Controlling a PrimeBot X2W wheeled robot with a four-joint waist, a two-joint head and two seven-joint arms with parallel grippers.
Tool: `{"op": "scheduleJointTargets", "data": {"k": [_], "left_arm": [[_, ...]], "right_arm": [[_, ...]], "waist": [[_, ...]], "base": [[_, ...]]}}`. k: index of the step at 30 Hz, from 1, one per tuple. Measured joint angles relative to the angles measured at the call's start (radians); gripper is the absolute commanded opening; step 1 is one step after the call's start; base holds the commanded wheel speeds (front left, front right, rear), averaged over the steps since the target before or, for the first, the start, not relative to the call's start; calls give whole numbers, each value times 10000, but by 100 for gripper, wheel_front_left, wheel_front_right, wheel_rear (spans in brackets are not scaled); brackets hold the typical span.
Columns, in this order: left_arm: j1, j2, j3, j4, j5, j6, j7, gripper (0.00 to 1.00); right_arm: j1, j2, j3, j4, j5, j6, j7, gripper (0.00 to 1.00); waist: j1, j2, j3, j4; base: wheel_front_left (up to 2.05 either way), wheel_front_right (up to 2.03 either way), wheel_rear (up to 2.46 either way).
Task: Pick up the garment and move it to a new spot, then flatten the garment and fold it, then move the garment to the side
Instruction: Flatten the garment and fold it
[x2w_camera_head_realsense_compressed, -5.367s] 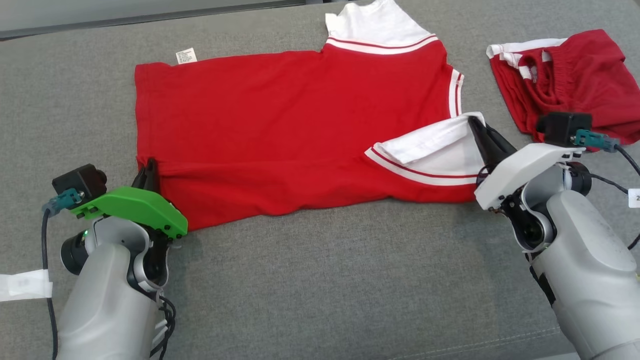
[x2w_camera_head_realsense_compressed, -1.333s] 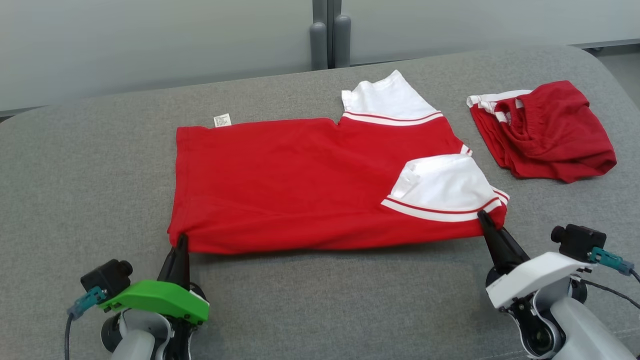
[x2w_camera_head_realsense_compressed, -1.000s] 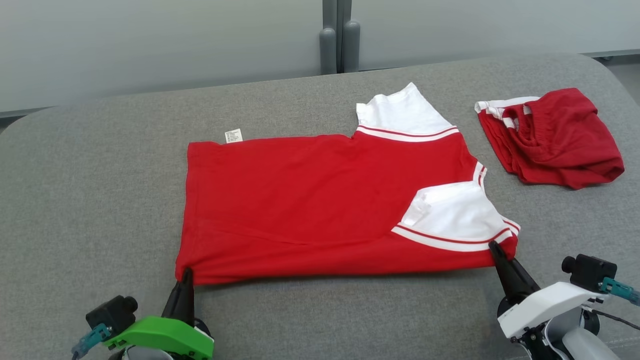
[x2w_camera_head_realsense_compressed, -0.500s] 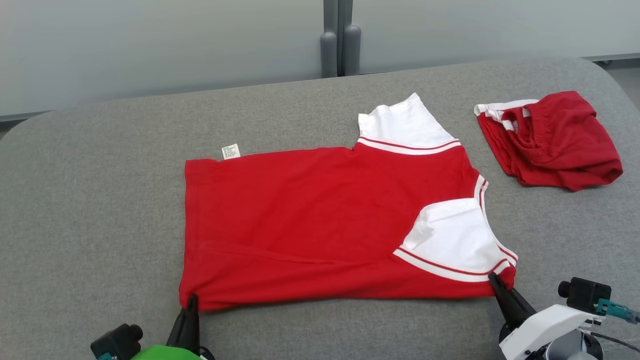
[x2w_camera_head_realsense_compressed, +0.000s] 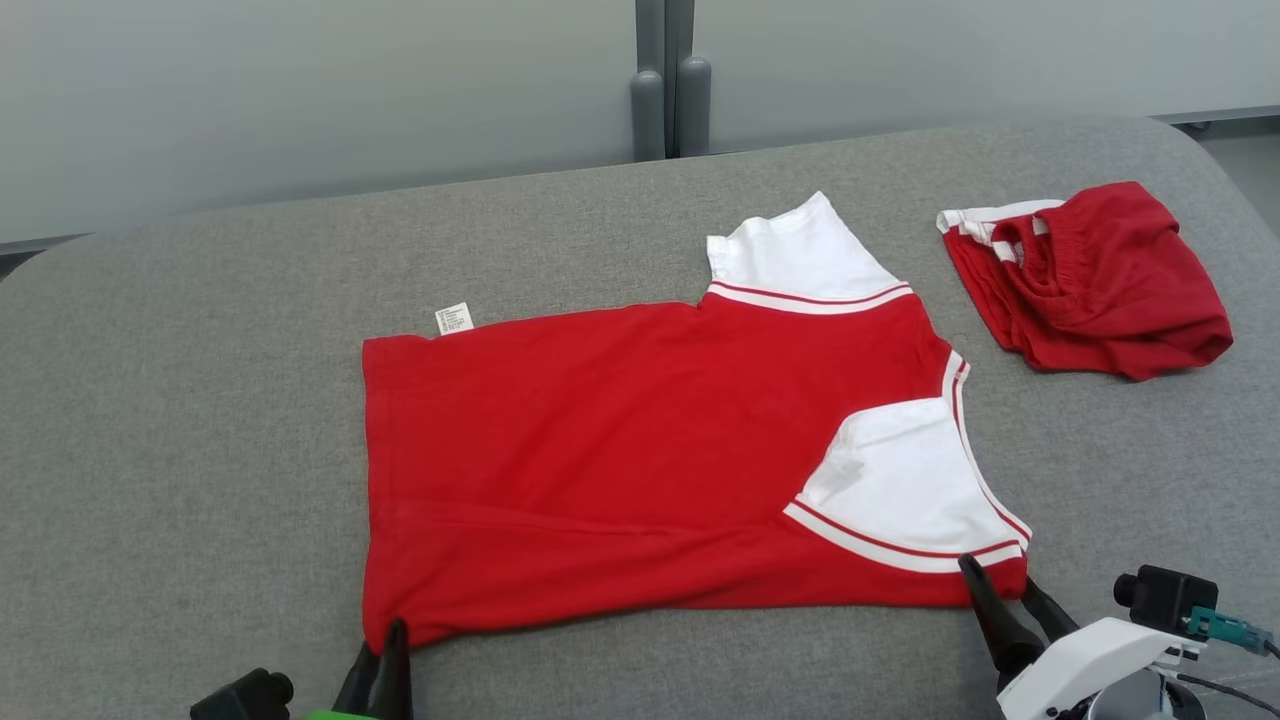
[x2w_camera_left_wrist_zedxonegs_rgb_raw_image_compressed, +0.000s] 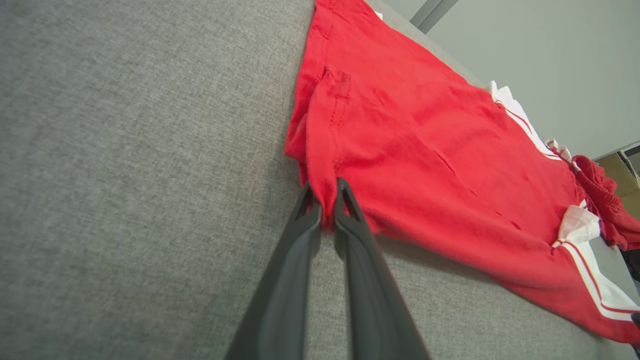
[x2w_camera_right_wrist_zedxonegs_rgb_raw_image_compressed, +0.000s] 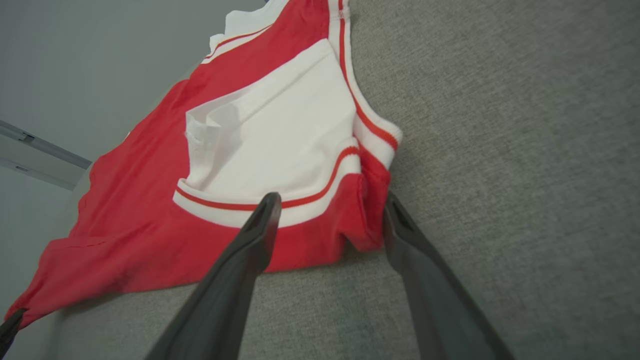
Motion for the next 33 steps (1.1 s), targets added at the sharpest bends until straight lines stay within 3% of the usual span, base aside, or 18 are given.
{"op": "scheduleJointTargets", "data": {"k": [5,12,17,27,33], "left_arm": [[221,161,192,-257,0,178,8,100],[386,610,738,-798,38,376,-17,100],[205,846,568,-1241,314,416,69,100],[-2530,1377,-33,-1519,1126,468,1287,100],[-4613,1407,-127,-796,1482,577,2303,100]], "right_arm": [[84,-171,-163,-15,-4,-100,-96,100],[206,-1032,-627,-276,-282,-447,-232,100],[-102,-1329,-798,-786,-581,-453,-345,100],[-2660,-1948,-19,-1783,-1960,-357,182,100],[-4605,-2155,284,-2029,-2316,-247,1037,100]], "waist": [[0,0,-20,-9],[0,0,49,-57],[0,0,191,-144],[0,0,791,-197],[0,0,1583,-266]], "base": [[0,0,0],[0,0,0],[0,0,0],[0,0,0],[0,0,0]]}}
